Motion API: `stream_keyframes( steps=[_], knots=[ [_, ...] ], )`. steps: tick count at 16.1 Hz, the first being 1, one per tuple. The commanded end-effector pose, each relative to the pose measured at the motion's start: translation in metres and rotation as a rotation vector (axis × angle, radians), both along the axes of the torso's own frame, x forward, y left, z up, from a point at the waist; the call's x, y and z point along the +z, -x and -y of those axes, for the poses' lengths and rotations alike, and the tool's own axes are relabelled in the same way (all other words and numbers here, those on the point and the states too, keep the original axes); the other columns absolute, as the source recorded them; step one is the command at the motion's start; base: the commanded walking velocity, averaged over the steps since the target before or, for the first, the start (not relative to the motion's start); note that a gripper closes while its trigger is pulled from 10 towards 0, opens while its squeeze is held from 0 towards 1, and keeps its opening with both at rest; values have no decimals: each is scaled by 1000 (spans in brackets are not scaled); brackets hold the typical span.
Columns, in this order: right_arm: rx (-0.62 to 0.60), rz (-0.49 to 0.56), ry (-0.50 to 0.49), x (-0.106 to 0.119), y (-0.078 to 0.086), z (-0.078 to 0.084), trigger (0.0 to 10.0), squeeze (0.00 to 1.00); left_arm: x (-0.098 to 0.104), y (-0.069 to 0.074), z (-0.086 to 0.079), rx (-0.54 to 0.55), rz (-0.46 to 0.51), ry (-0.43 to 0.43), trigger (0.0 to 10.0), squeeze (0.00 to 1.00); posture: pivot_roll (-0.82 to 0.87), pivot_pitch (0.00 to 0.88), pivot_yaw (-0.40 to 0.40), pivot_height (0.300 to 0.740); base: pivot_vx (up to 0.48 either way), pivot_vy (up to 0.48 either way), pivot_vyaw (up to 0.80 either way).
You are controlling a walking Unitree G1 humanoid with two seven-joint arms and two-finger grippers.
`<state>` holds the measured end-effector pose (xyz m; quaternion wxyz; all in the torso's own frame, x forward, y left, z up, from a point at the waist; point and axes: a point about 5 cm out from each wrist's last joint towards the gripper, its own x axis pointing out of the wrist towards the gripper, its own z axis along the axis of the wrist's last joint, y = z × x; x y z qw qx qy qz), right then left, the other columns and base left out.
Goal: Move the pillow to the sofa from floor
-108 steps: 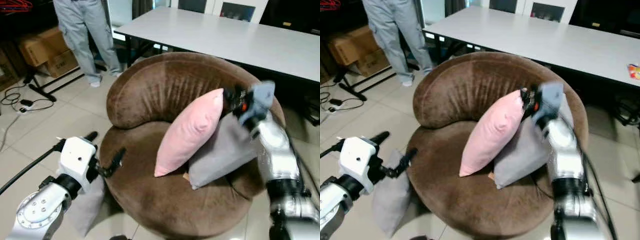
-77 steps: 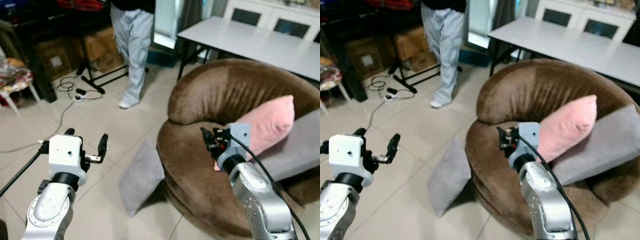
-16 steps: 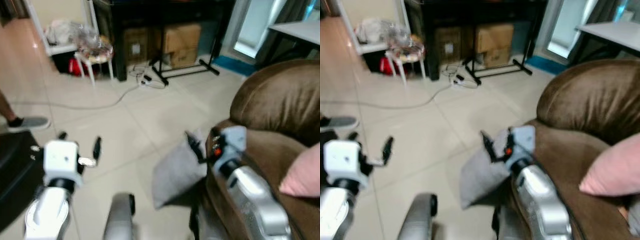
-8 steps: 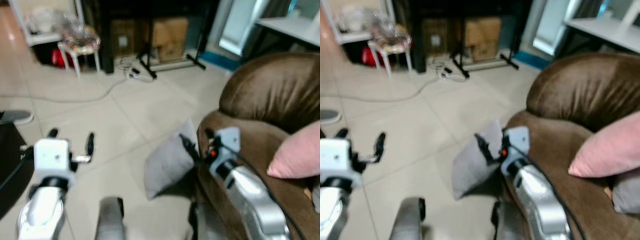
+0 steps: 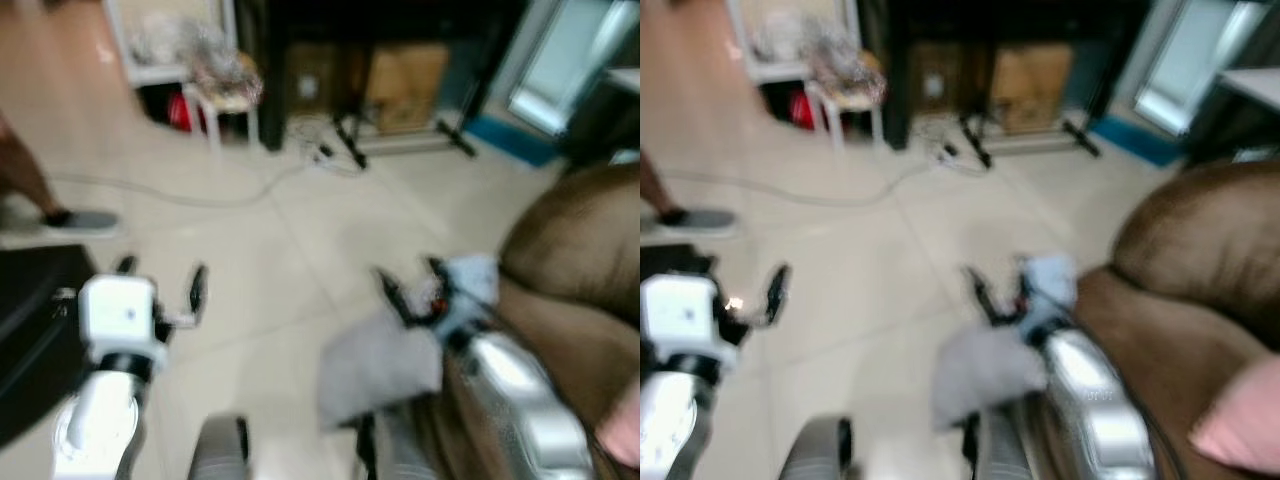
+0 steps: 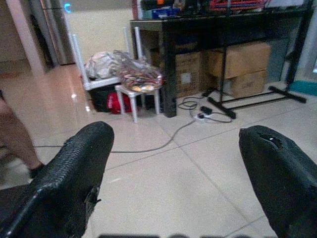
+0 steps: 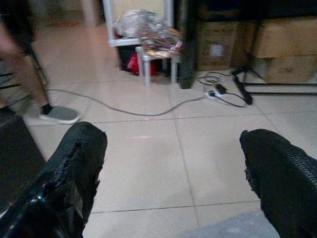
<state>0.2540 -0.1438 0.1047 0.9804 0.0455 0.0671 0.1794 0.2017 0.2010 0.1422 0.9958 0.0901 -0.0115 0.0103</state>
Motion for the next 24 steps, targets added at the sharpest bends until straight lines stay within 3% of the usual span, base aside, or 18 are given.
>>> stream_keyframes(
  steps=[1, 11, 18, 22, 23, 24],
  knots=[
    [36, 12, -21, 4, -2, -12, 10000, 0, 2, 1, -5, 17, 6, -8, 10000, 176, 12, 0, -70, 575, 322, 0, 0],
    [35, -16, -25, 1, -2, -12, 10000, 0, 2, -1, -6, 18, -2, -17, 10000, 141, 12, 0, -66, 575, 234, 0, 0],
    [29, -35, 4, -3, -6, -10, 10000, 0, -3, 0, -3, -29, -31, -46, 10000, 137, 6, 0, -63, 510, 0, 0, 0],
    [42, -162, 139, -27, -13, -8, 10000, 0, -8, 2, 0, -71, -68, -61, 10000, 137, 4, 0, -66, 475, 0, 0, 0],
    [47, -178, 130, -31, -16, -9, 10000, 0, -9, 3, 1, -90, -82, -61, 10000, 137, 2, 0, -65, 475, 0, 0, 0],
    [33, -199, 107, -35, -21, -11, 10000, 612, -11, 4, 4, -123, -103, -65, 10000, 137, 0, 0, -64, 475, 0, 0, 0]
  ],
)
